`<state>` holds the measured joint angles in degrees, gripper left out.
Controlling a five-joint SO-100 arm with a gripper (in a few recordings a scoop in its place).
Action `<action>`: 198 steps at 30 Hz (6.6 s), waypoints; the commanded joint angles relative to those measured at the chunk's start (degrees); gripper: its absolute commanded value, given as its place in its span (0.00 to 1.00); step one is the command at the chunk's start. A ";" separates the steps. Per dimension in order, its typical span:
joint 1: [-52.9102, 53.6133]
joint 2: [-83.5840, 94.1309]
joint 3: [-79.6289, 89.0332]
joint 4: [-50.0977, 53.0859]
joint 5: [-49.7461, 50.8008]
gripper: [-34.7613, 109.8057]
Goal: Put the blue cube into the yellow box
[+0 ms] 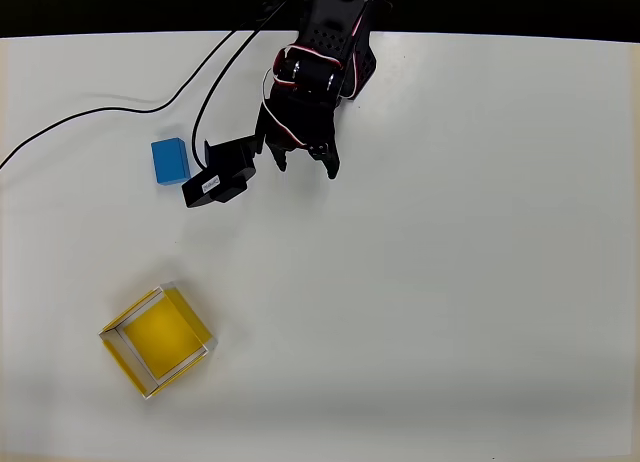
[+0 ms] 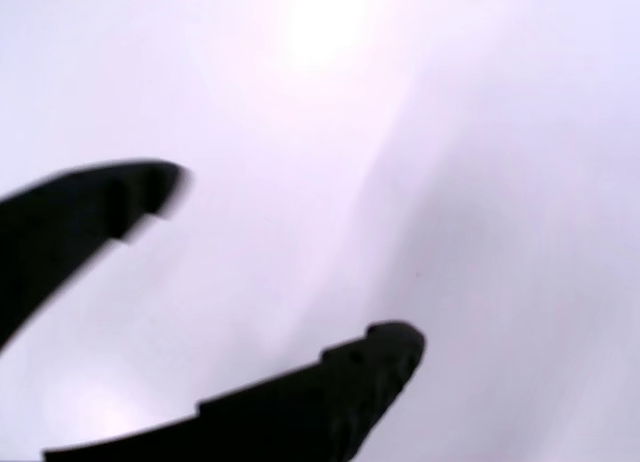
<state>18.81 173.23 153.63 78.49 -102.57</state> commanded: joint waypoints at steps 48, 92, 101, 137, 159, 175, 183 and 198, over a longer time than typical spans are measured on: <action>41.13 -52.56 -42.98 -12.92 -36.83 0.64; 42.71 -81.47 -45.44 -35.33 -44.91 0.64; 40.08 -83.67 -46.05 -36.21 -40.34 0.64; 37.62 -79.54 -38.23 -37.00 -36.91 0.47; 36.74 -76.46 -35.07 -42.89 -36.04 0.38; 25.66 -71.10 -46.85 -59.94 -23.03 0.37; 21.09 -77.70 -60.12 -64.60 -17.58 0.37; 16.00 -98.17 -84.64 -66.45 -6.42 0.37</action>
<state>35.42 73.12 80.33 13.62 -109.69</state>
